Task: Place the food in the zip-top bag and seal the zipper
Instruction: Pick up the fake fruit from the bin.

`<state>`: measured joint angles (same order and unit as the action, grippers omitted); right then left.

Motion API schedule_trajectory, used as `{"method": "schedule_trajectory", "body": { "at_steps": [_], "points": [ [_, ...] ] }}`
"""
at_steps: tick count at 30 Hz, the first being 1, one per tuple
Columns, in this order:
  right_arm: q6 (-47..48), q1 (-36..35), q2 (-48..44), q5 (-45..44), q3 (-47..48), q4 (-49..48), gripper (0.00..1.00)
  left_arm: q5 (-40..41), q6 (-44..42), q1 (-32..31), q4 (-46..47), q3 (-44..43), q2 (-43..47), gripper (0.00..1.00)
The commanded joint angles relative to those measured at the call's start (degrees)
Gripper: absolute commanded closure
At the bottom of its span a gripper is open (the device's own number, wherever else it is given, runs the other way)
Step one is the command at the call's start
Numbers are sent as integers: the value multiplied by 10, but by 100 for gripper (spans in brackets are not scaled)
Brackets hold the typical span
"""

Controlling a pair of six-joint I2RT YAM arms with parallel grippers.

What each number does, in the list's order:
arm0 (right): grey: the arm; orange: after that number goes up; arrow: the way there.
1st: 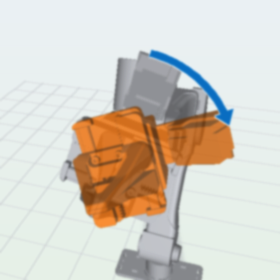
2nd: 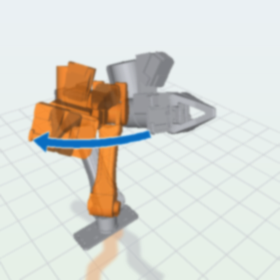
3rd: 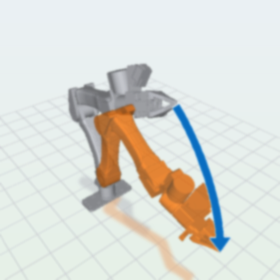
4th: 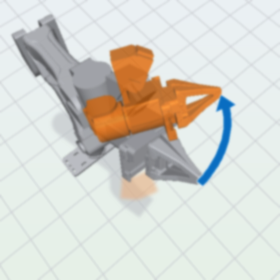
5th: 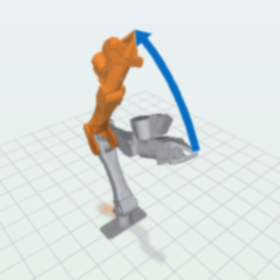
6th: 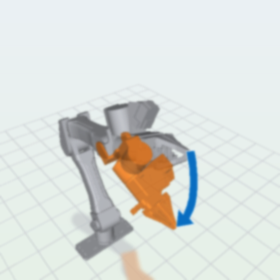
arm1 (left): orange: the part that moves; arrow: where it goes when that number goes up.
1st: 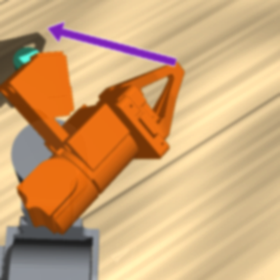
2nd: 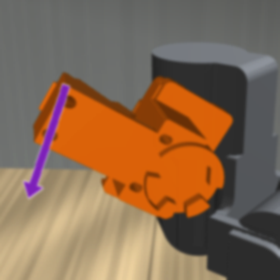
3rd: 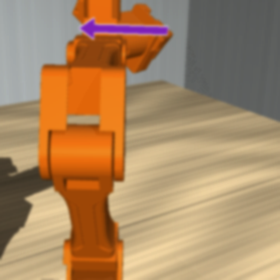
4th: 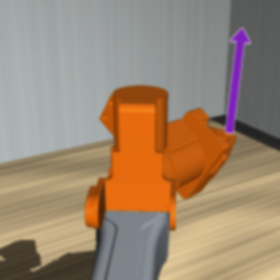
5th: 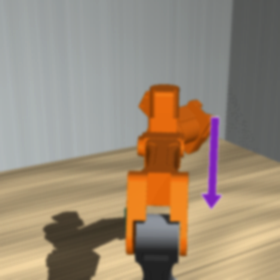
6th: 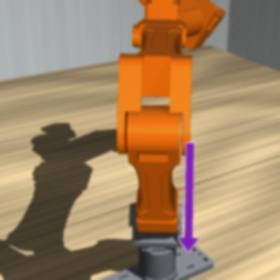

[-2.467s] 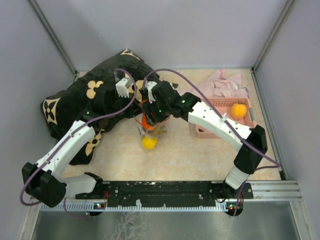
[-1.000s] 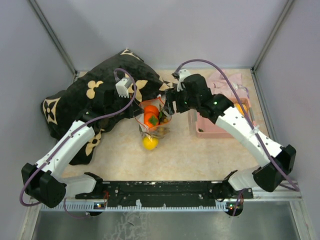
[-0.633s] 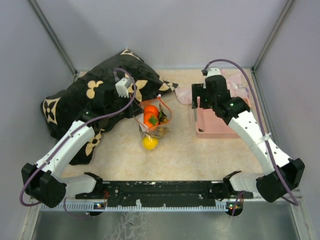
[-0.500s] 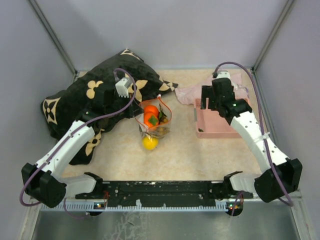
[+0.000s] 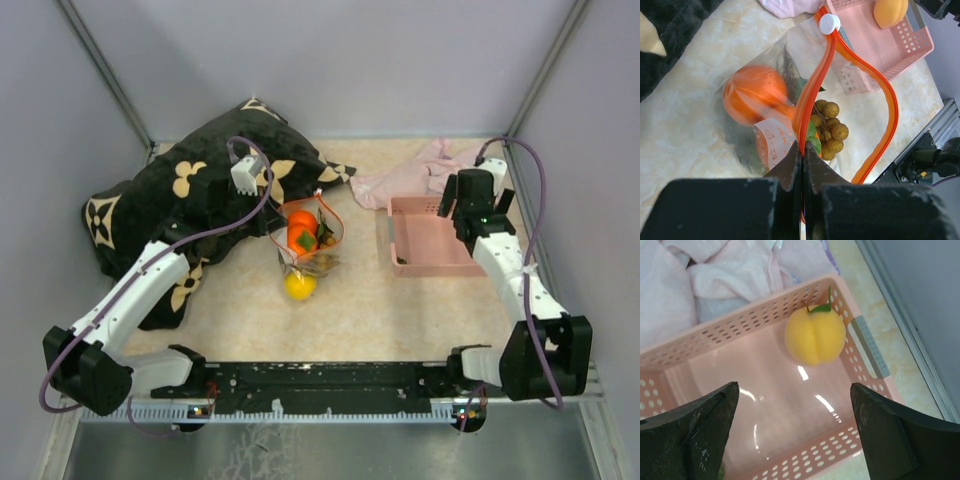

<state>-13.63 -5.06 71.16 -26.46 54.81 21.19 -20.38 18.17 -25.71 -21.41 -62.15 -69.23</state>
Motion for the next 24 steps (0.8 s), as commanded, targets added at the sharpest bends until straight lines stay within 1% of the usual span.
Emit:
{"method": "schedule_trajectory", "body": {
  "at_steps": [1, 5, 8, 14, 20, 24],
  "points": [
    [-3, 28, 25, -38, -10, -113, 6, -4, -2, 3, 21, -14, 10, 100],
    [-4, 56, 62, -10, -14, -158, 5, -5, -2, 3, 21, -14, 8, 100],
    [-1, 68, 100, 6, -2, -170, 5, -5, -3, 3, 20, -15, 8, 100],
    [16, 78, 189, 6, 29, -175, 2, -5, -3, 3, 20, -14, 5, 100],
    [25, 85, 257, -2, 41, -187, 2, -3, -3, 3, 19, -14, 3, 100],
    [38, 87, 282, -7, 42, -201, 2, -4, -3, 3, 19, -13, 3, 100]
  ]
}}
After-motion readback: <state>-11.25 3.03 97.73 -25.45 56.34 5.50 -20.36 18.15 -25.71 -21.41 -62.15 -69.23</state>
